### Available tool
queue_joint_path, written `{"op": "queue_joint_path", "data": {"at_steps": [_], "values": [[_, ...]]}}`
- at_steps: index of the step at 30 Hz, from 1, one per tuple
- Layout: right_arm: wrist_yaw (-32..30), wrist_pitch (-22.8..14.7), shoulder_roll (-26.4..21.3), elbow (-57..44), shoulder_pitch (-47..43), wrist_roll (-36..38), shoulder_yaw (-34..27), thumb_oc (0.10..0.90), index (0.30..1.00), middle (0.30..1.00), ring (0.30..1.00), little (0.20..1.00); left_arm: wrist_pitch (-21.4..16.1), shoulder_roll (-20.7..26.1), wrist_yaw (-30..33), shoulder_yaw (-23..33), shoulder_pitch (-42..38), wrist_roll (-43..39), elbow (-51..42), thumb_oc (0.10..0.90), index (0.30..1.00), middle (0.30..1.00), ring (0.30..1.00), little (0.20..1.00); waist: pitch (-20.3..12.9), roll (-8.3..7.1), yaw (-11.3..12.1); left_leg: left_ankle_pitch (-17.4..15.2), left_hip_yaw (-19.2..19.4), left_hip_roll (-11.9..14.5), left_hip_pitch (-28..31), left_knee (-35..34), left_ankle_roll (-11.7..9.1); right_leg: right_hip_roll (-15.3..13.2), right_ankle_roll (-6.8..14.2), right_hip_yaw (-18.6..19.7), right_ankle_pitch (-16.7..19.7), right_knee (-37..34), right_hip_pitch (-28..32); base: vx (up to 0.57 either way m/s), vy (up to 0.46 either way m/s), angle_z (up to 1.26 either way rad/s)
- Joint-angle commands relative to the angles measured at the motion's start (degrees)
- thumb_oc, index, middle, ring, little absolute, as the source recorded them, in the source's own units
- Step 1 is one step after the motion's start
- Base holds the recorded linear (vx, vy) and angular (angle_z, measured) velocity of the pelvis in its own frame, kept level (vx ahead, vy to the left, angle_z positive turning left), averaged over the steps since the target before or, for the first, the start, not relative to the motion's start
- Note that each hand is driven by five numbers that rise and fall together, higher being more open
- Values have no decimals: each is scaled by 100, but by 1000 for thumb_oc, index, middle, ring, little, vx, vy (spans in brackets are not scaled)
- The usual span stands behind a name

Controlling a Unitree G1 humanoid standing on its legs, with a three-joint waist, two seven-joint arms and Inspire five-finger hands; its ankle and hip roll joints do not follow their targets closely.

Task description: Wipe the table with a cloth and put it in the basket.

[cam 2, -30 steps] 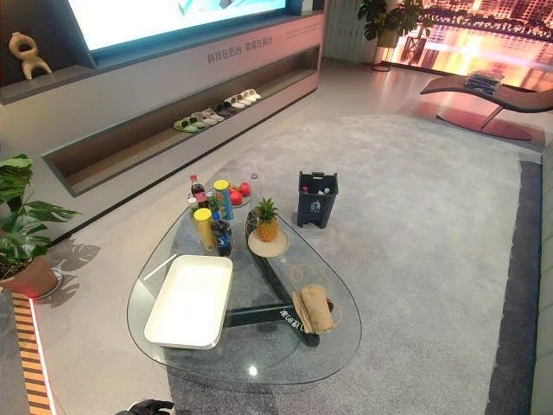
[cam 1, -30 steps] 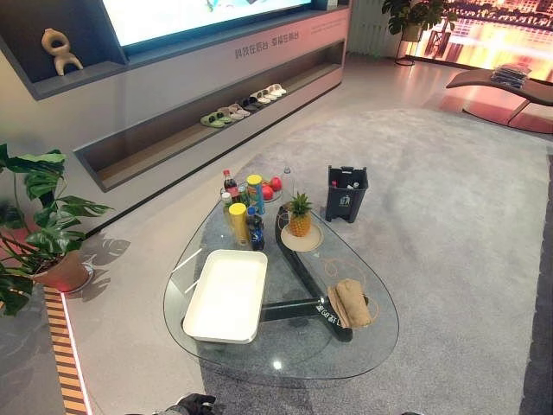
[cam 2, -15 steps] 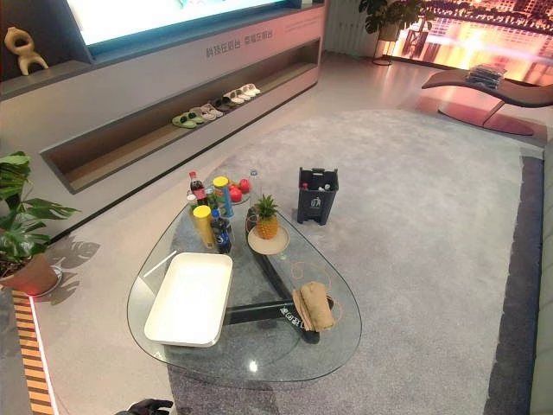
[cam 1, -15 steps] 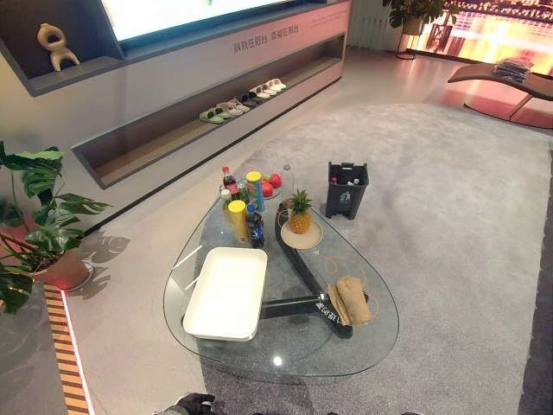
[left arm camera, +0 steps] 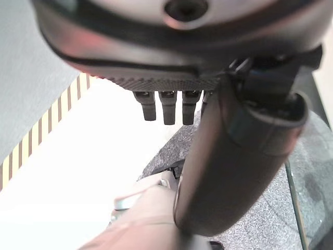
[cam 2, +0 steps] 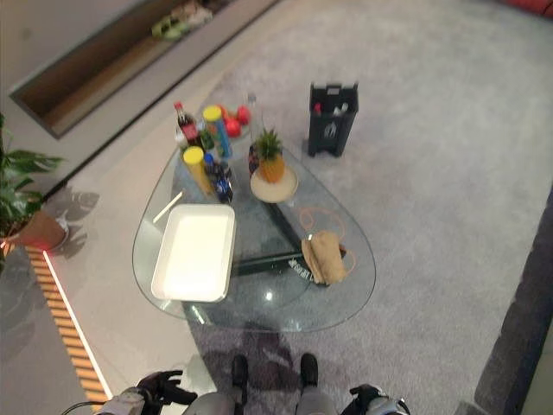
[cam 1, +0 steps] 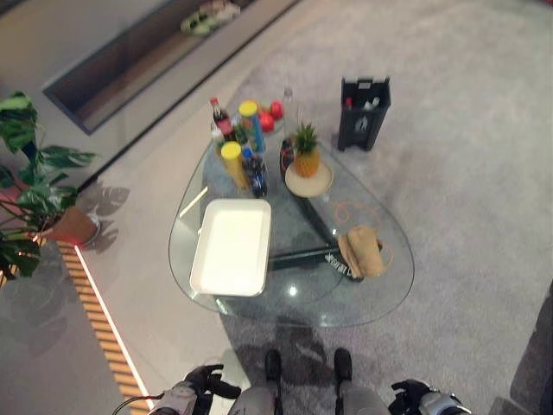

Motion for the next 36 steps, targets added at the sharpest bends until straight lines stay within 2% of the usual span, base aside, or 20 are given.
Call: {"op": "queue_joint_path", "data": {"at_steps": [1,5,9,17,23,36], "values": [[-222,41,-231,14,-308,537,91,800,900,900,900,900,-372,198,14,182,-454,-611,87,800,900,900,900,900,440,-186,-3,112,-420,-276,-703,268,78,-132,-3,-170,-146,966,-871,-208,-15,-1],[-396,34,-309,-88,-520,867,99,800,900,900,900,900,-408,326,56,215,-686,-942,-173,800,900,900,900,900,666,-250,40,9,-500,-382,-1535,1101,95,-123,-42,-169,-280,1681,-1656,-191,-25,1],[-443,-14,-325,-232,-588,1020,65,800,900,900,900,900,-409,417,130,235,-808,-918,-332,800,900,900,900,900,796,-312,52,-264,-593,-458,-2379,2088,119,-88,-118,-169,-530,2407,-2359,-121,-48,9],[-632,-99,-377,-266,-933,1202,121,800,900,900,900,900,-478,486,134,142,-1098,-1061,-420,800,900,900,900,900,965,-284,48,-650,-558,-348,-3441,3299,142,-50,-297,-107,-957,3605,-3396,-94,-40,6],[-769,-165,-392,-296,-1076,1293,88,800,900,900,900,900,-521,474,121,49,-1098,-1020,-375,800,900,900,900,900,1073,-236,40,-777,-544,-320,-3730,3619,163,-44,-360,-84,-1055,3978,-3713,-44,-28,-2],[-933,-371,-440,-269,-1042,1347,54,800,900,900,900,900,-648,508,9,0,-1096,-975,-283,800,900,900,900,900,1162,-251,38,-852,-521,-365,-3769,3809,97,-2,-424,-140,-1144,4150,-3690,-2,-4,-1]]}}
